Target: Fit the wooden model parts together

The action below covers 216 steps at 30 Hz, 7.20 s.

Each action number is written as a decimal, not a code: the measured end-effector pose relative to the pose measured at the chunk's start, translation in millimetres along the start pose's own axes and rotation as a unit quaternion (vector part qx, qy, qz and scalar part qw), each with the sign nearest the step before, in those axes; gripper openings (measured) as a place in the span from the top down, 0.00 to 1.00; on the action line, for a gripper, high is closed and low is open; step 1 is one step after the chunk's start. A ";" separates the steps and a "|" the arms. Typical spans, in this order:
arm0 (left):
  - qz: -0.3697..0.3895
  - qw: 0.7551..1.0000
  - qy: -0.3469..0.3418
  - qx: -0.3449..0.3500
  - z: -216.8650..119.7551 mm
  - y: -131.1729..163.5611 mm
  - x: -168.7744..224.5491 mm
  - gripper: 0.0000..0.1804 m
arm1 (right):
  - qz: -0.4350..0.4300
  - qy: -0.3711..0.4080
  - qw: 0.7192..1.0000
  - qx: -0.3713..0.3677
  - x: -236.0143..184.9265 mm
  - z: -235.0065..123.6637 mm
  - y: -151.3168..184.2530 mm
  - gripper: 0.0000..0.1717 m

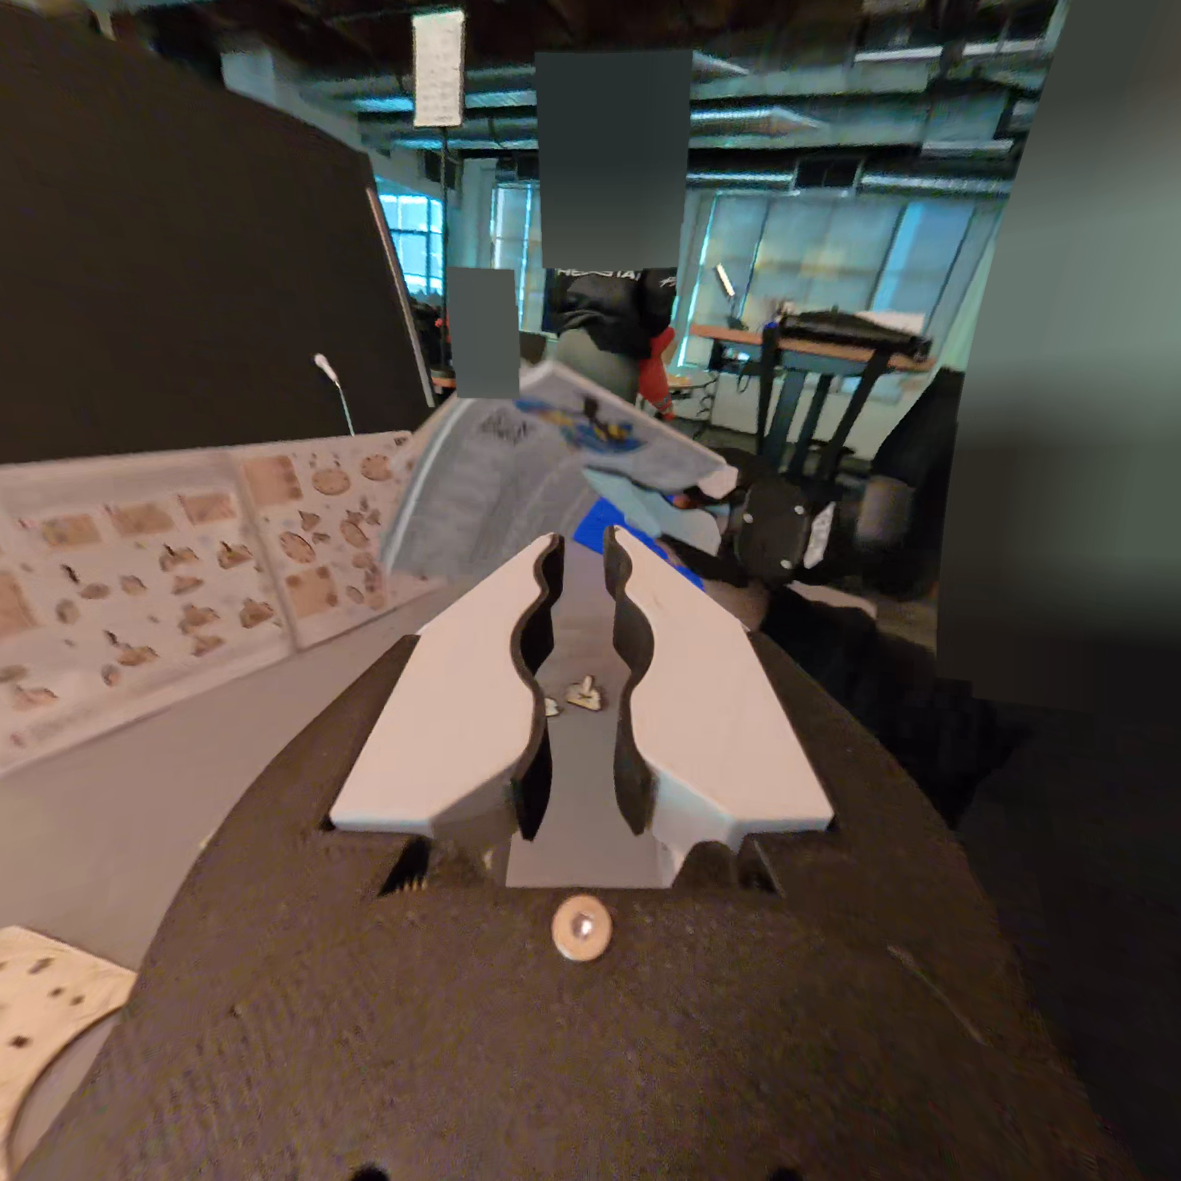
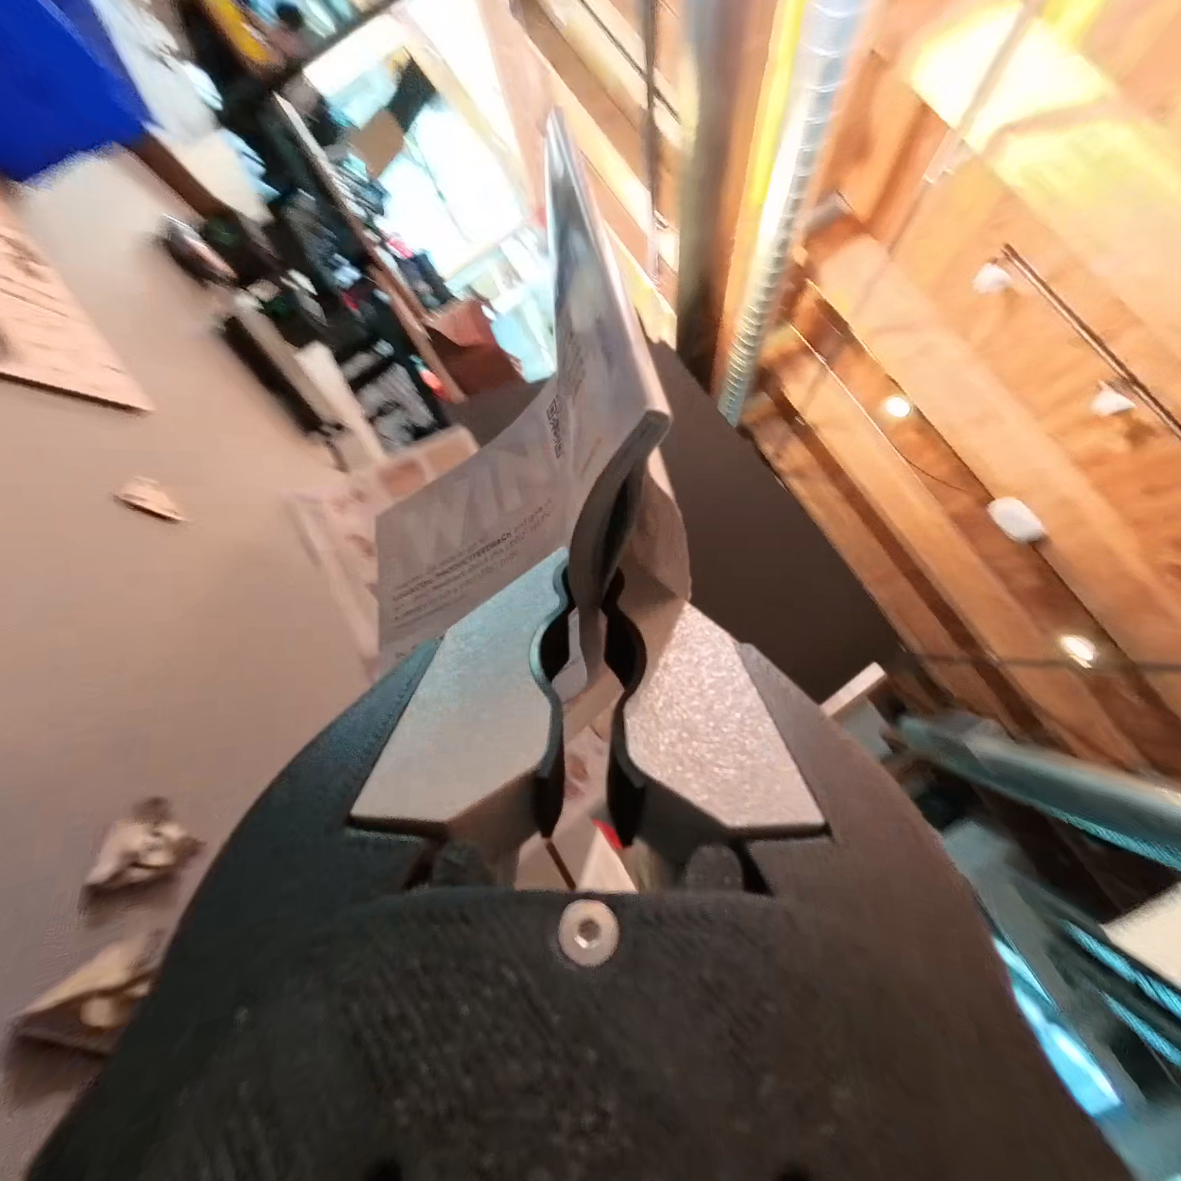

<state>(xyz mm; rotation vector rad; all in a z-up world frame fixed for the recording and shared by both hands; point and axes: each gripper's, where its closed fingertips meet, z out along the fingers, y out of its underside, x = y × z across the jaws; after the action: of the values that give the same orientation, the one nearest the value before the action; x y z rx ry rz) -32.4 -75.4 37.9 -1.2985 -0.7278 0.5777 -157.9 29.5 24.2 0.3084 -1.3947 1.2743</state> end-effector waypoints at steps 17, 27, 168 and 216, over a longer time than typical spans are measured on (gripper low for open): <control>-0.067 0.995 0.038 -0.063 21.3 46.6 -13.5 0.94 | 0.376 0.299 0.821 -0.308 128.9 -15.0 260.7 0.99; -0.049 0.995 0.024 -0.078 13.0 49.6 -15.0 0.94 | 0.105 0.199 0.836 -0.500 118.9 54.4 359.6 0.99; -0.011 0.899 0.091 -0.429 60.0 234.6 41.8 0.83 | 0.348 -0.565 0.730 -0.163 -185.4 -117.5 25.5 0.99; -0.076 0.904 0.140 -0.398 64.8 222.1 45.1 0.84 | 0.417 -0.502 0.731 -0.198 -171.2 -122.6 29.7 0.89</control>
<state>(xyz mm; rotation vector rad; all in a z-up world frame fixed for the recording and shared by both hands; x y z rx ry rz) -48.0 41.3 -166.3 -2.0034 -0.8456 -0.0740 -62.9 58.2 -163.9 0.0238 -2.9380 1.5038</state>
